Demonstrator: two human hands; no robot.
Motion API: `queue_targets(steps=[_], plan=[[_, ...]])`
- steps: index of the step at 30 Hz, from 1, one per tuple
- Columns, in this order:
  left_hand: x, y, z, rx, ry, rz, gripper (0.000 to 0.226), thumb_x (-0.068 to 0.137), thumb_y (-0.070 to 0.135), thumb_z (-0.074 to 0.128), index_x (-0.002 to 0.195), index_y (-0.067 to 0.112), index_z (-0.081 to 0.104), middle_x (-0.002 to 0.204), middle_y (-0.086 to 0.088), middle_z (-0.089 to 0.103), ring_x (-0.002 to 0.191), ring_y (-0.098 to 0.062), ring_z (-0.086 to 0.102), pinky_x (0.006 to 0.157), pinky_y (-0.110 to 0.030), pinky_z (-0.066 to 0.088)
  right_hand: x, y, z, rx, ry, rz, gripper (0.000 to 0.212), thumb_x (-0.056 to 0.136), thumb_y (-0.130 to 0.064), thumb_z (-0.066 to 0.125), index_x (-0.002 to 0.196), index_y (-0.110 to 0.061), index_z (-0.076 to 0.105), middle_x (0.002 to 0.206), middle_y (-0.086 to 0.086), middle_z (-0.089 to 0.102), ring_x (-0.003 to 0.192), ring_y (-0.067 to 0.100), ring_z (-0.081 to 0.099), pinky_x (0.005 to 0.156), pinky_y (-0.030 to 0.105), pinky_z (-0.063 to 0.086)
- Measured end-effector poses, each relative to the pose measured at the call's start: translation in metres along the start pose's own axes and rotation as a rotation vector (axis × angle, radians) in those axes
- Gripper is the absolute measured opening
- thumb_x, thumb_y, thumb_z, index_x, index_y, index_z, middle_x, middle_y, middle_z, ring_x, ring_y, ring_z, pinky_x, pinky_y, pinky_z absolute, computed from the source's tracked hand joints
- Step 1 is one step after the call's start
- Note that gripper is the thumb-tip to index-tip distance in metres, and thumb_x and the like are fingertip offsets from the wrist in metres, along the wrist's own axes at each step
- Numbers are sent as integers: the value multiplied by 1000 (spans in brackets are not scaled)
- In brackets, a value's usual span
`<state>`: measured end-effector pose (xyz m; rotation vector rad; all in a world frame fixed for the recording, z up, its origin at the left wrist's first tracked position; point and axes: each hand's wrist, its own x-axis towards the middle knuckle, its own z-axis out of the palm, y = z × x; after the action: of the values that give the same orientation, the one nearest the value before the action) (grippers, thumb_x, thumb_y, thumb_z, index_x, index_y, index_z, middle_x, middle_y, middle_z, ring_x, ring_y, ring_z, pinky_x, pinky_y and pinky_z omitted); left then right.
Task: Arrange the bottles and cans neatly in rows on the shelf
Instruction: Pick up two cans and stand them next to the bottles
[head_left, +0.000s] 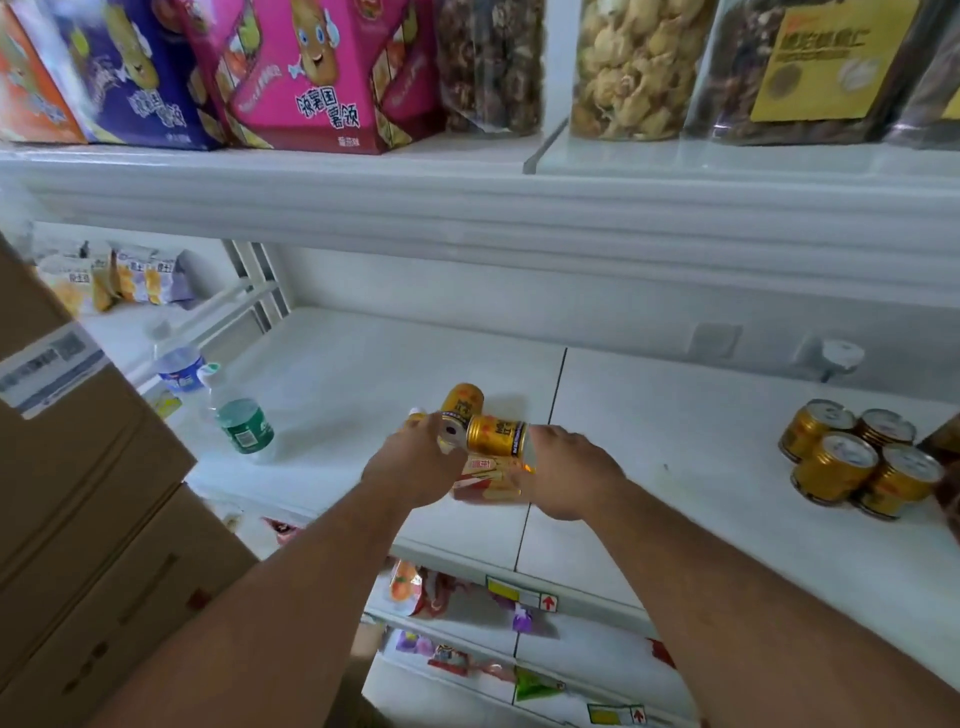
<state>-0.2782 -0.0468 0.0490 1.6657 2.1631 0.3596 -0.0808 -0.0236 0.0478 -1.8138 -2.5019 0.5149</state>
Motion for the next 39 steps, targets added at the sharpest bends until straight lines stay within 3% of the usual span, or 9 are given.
queue_targets(steps=[4,8,12,17,20,24,30,33,39], plan=[[49,-9,3,-76,-14,-46,58,84,44,48,138,24,43,130,-5,53,94,-20,53,78,-36,51,37,-8,2,16,-1,20,62,95,-59,49,140,-16,41,137,9,51,121,30,50,95,45,46],[99,-14,8,-117,-55,-39,71,89,42,54,151,20,30,147,-8,43,123,-27,50,82,-31,40,74,-12,16,74,22,73,65,92,-61,51,140,-18,42,137,7,52,120,28,52,94,44,47],[136,-10,11,-132,-107,-32,68,92,33,59,151,15,31,142,-10,49,113,-26,58,85,-32,50,105,-10,26,99,24,109,74,89,-63,55,146,-18,39,147,7,48,128,29,50,98,43,46],[170,-4,24,-105,-166,-24,25,90,24,58,109,8,60,80,2,58,54,-7,54,35,-17,39,135,-4,35,128,-52,158,84,80,-61,64,148,-20,39,148,5,47,127,28,51,97,42,47],[185,-3,32,-65,-216,-18,19,86,26,64,73,16,56,65,4,56,49,-6,53,33,-16,37,146,-1,42,108,-148,159,82,75,-58,70,144,-21,45,139,6,55,119,27,55,93,43,50],[196,-2,35,-33,-260,-80,34,80,44,71,77,15,55,72,2,56,57,-8,53,45,-20,39,155,2,45,195,-215,164,65,73,-52,75,127,-21,57,113,3,65,98,22,61,87,41,54],[202,-6,28,-196,-133,-123,46,74,42,78,97,6,61,83,-9,64,70,-18,63,48,-25,44,154,12,45,263,-67,130,55,73,-51,78,117,-25,58,103,-2,63,90,17,59,82,38,54],[195,-8,17,-299,-47,-67,39,73,41,80,91,10,64,81,-6,65,70,-17,62,50,-26,43,143,22,36,362,39,145,54,72,-57,78,112,-28,54,98,-6,60,86,14,58,76,35,52],[154,6,5,-470,-17,98,34,70,36,86,97,27,67,84,7,67,76,-8,63,55,-20,44,106,40,8,928,264,214,60,77,-50,81,122,-22,55,114,-2,64,99,13,61,83,31,49]])
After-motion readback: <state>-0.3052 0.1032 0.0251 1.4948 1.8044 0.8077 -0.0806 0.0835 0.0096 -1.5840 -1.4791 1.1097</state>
